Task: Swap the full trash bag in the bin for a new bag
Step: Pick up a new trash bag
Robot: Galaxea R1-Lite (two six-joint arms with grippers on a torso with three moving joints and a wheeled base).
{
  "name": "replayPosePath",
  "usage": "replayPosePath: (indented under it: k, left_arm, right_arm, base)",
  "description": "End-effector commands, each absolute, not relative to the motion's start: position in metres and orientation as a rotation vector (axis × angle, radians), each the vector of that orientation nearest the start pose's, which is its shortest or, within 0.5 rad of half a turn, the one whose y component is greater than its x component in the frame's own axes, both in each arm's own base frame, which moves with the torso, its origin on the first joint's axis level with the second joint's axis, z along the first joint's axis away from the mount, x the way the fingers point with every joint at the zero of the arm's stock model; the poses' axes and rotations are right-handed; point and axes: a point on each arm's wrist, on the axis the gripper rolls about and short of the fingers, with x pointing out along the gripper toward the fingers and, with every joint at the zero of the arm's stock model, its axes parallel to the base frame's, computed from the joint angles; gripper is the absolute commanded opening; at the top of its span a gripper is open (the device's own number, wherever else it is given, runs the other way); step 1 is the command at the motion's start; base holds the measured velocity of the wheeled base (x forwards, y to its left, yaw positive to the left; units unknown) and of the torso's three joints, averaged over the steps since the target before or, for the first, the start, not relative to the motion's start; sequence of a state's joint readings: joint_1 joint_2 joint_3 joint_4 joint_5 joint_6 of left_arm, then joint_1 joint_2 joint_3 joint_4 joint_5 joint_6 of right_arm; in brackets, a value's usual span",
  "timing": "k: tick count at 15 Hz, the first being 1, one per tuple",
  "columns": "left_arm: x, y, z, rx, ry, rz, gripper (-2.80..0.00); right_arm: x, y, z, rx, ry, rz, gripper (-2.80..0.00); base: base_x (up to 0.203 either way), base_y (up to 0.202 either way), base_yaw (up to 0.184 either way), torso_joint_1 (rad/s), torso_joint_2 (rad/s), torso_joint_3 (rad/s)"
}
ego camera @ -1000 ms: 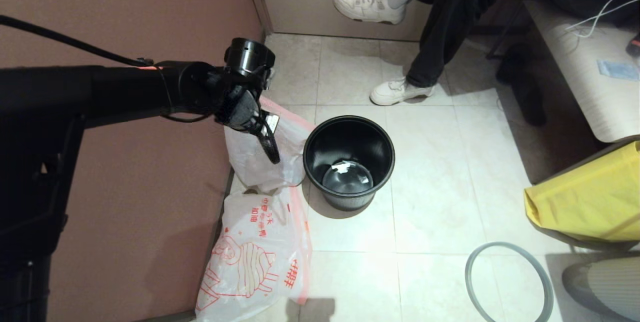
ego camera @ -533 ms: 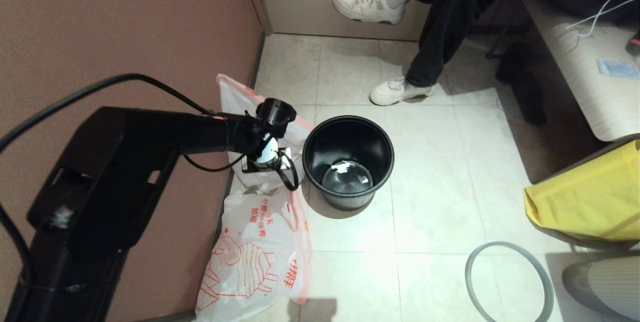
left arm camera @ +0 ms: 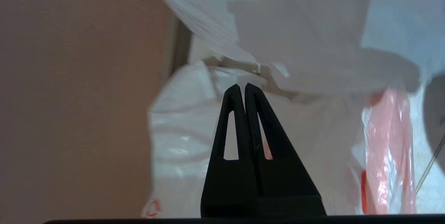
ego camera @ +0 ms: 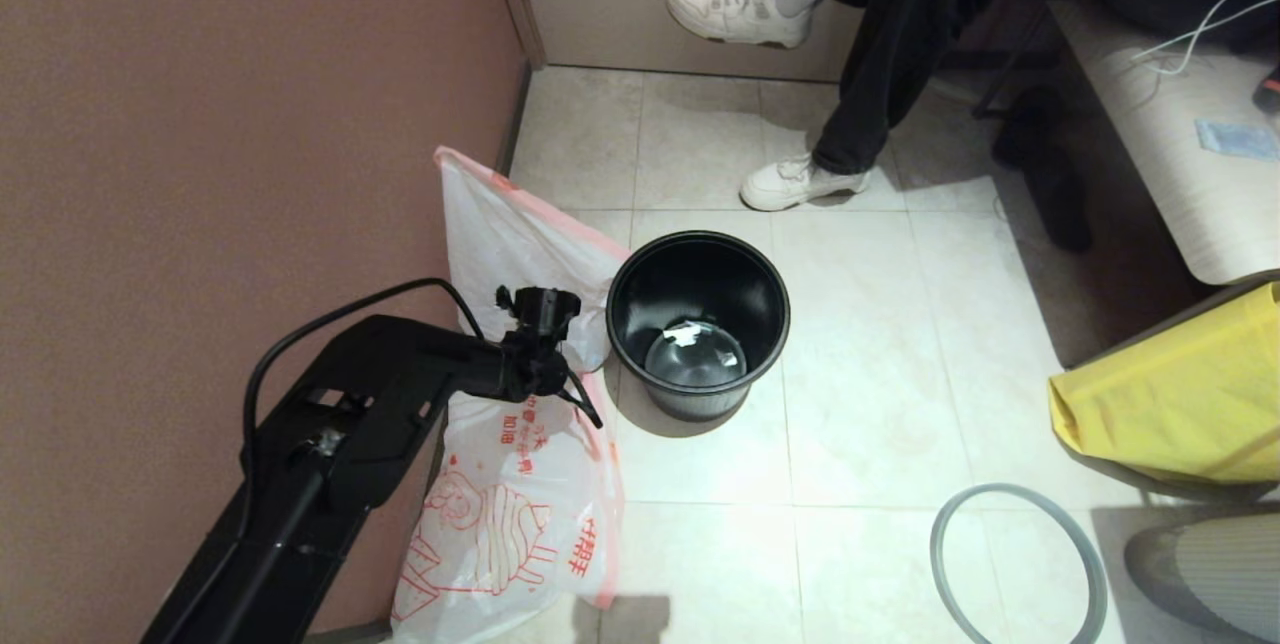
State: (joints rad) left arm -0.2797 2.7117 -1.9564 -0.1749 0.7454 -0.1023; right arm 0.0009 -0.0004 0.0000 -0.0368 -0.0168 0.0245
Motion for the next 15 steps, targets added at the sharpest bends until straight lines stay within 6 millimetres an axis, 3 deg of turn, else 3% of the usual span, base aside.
replayPosePath:
  k: [1,3,4,9,12,14,15]
  left_arm:
    - [0.518,-0.132,-0.046,0.232,0.529,0.479,-2.80]
    - [0.518,-0.142,-0.072,0.214,0.459,0.477,-2.80]
    - [0.519,-0.147,-0.070,0.191,0.413,0.471,-2.80]
    - [0.522,-0.155,-0.009,0.101,0.220,0.495,-2.80]
    - [0.490,-0.167,0.040,0.082,0.212,0.450,-2.80]
    - [0.451,-0.176,0.078,0.058,0.222,0.342,-2.80]
    - [0.431,-0.181,0.088,0.052,0.240,0.279,-2.80]
  right_arm:
    - [-0.023,0.000,0.079,0.025,-0.037,-0.015,-2.80]
    - [-0.023,0.000,0.079,0.025,-0.037,-0.015,-2.80]
    - [-0.023,0.000,0.079,0.026,-0.037,-0.015,-2.80]
    - [-0.023,0.000,0.079,0.025,-0.038,-0.015,-2.80]
    - [-0.023,0.000,0.079,0.025,-0.037,-0.015,-2.80]
    - [-0.023,0.000,0.079,0.025,-0.037,-0.015,-2.80]
    - [-0.023,0.000,0.079,0.025,-0.037,-0.015,-2.80]
  base:
    - [0.000,0.000,0.000,0.000,0.00,0.000]
    - [0.000,0.000,0.000,0.000,0.00,0.000]
    - [0.000,0.000,0.000,0.000,0.00,0.000]
    - [0.000,0.000,0.000,0.000,0.00,0.000]
    - [0.000,0.000,0.000,0.000,0.00,0.000]
    - [0.000,0.000,0.000,0.000,0.00,0.000]
    - [0.000,0.000,0.000,0.000,0.00,0.000]
